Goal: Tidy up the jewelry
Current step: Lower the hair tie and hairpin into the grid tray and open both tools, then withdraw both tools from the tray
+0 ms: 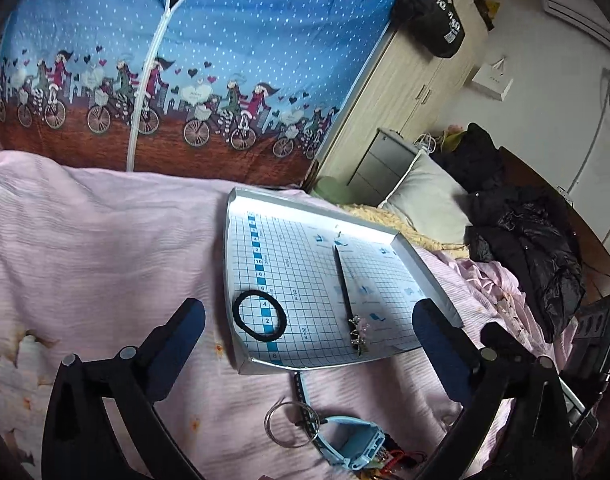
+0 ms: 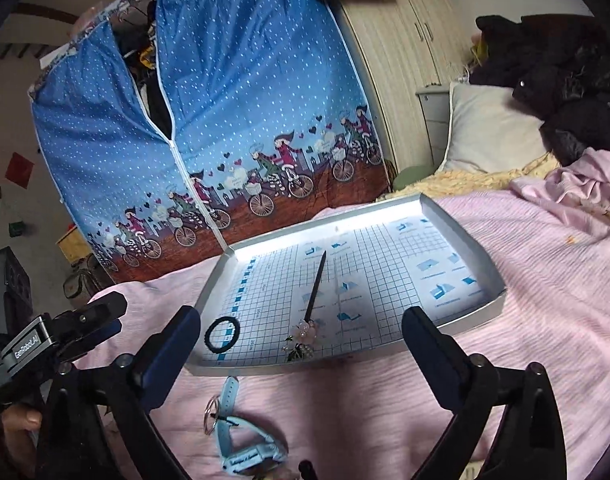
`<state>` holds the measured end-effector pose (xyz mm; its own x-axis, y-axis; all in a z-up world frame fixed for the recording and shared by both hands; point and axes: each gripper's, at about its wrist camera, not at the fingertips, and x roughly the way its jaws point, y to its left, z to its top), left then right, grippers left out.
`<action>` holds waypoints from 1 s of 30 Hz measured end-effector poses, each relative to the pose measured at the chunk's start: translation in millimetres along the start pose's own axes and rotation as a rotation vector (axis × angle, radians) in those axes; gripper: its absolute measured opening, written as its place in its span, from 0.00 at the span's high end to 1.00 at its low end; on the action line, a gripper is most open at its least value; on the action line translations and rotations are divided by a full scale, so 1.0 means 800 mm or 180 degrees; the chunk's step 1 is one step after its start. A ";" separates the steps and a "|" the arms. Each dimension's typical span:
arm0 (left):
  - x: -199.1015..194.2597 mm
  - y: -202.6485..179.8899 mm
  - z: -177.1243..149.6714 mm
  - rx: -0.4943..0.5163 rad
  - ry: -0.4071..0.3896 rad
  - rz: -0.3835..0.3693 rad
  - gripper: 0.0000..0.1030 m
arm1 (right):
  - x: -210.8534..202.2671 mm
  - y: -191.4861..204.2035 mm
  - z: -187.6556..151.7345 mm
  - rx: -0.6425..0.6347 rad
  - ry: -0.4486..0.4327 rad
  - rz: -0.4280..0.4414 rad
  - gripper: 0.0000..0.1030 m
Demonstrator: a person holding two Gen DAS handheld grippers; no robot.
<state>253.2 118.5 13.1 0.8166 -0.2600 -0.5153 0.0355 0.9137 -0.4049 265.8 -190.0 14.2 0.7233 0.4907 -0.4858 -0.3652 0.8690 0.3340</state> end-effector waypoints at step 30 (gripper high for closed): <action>-0.177 -0.049 -0.165 0.0682 0.0281 0.0837 0.01 | -0.167 0.061 -0.157 -0.0580 0.0135 -0.0046 0.00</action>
<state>60.3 77.9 1.9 0.7613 -0.0245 -0.6479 -0.0418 0.9954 -0.0867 77.5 -204.9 -6.0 0.7055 0.4769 -0.5243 -0.4577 0.8714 0.1767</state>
